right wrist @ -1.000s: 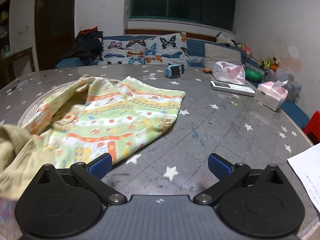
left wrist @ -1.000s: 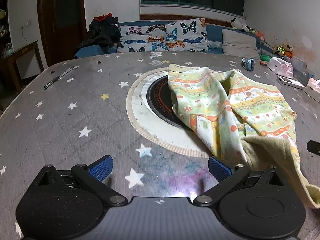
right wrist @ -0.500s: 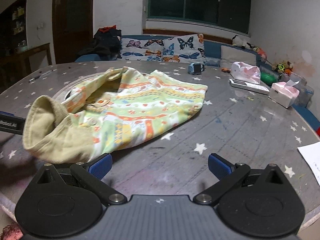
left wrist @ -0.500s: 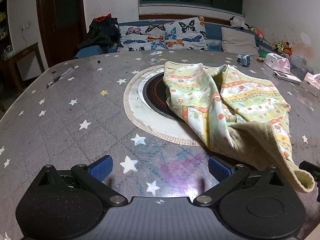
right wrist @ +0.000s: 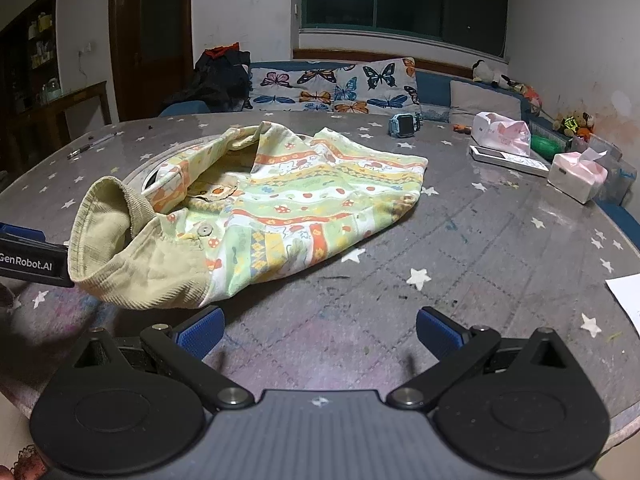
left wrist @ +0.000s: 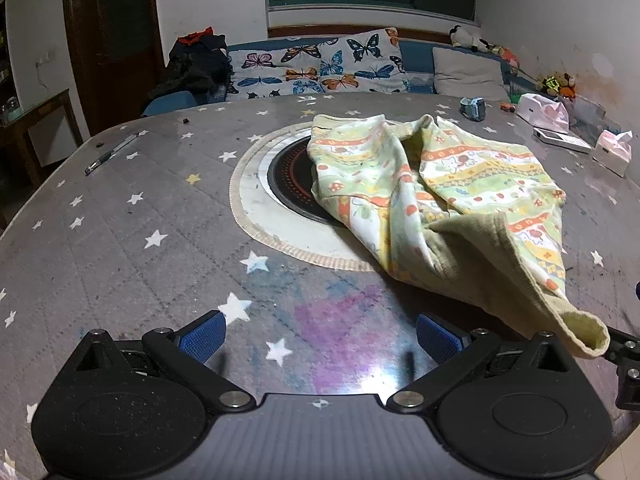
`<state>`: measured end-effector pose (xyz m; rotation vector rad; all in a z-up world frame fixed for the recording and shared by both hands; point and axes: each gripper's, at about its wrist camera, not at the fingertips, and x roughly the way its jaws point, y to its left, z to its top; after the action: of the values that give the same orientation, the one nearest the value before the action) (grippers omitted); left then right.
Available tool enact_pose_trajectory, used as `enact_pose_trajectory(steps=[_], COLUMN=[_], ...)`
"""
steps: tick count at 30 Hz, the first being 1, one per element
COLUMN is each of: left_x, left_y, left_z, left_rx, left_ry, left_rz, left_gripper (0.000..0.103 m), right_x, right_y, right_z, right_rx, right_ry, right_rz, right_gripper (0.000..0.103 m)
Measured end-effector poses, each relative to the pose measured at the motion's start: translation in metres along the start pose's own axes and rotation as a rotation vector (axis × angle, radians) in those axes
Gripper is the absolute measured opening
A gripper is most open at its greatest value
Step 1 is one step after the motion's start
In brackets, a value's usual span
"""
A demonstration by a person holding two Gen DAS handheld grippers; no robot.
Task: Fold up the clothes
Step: 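Approach the crumpled striped shirt with both grippers open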
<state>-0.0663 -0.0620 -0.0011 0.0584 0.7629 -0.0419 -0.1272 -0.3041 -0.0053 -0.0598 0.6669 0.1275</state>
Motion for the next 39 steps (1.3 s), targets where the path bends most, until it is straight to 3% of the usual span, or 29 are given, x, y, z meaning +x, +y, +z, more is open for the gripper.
enact_pose_trajectory(steps=[39], left_x=[0.009], left_y=[-0.005], left_z=[0.007], left_rx=[0.006], left_ry=[0.032], left_rz=[0.008], left_gripper=[0.103], right_x=[0.007], right_y=[0.005], right_z=[0.004], right_rx=[0.000], right_ry=[0.020], right_rz=[0.017], right_gripper=[0.103])
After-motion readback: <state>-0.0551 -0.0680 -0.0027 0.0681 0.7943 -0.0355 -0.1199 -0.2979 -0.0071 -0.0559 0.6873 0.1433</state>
